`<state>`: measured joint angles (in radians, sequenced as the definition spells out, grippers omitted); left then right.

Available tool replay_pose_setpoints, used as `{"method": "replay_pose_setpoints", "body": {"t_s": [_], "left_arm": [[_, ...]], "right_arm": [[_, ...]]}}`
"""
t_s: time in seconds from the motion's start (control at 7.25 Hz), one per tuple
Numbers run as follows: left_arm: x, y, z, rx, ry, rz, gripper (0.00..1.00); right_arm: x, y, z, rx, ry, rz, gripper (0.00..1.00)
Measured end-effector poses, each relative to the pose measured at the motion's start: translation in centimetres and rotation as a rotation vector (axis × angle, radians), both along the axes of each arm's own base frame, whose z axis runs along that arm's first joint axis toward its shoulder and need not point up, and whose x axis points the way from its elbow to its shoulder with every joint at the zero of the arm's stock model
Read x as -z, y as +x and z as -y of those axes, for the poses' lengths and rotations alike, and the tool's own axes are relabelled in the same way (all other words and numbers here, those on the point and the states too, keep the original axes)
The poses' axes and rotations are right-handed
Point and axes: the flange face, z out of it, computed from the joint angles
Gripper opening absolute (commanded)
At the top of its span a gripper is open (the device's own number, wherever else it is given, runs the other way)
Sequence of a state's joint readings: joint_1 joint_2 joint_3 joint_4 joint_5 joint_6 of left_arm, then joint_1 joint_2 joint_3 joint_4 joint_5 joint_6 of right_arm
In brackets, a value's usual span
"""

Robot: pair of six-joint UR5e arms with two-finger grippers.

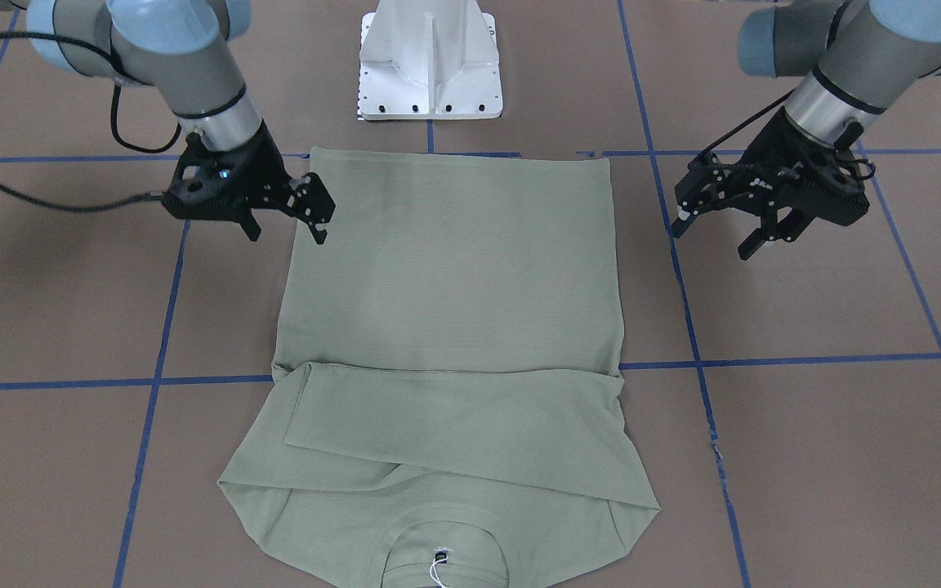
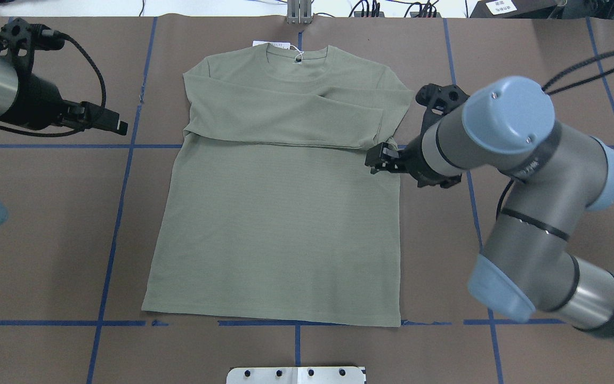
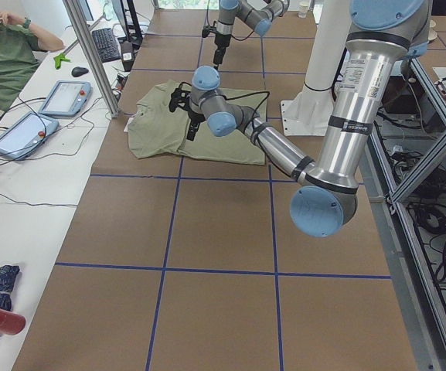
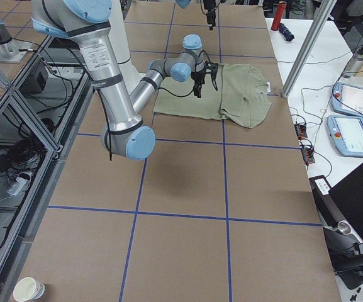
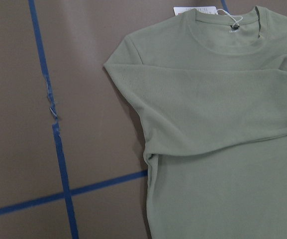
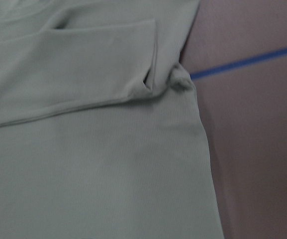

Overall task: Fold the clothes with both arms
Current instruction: 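Move both grippers to the shirt hem corners nearest the robot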

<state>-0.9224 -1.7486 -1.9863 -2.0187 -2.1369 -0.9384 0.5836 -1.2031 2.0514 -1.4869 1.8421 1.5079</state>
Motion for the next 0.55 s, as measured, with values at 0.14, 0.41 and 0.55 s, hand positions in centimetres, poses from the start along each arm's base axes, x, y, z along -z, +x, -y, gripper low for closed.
{"method": "replay_pose_setpoints", "body": {"t_s": [0.14, 0.41, 0.55], "left_arm": [[-1.6, 1.0, -3.3, 0.035, -0.038, -0.047, 0.99], [-6.5, 2.8, -10.8, 0.092, -0.131, -0.178, 0.9], [-8.0, 4.3, -13.8, 0.121, -0.198, -0.221, 0.89]], "right_arm": [[0.4, -0.7, -5.3, -0.06, -0.051, 0.033, 1.0], [1.1, -2.8, -13.7, -0.168, -0.092, 0.116, 1.0], [0.1, -3.5, -16.6, -0.2, -0.084, 0.161, 1.0]]}}
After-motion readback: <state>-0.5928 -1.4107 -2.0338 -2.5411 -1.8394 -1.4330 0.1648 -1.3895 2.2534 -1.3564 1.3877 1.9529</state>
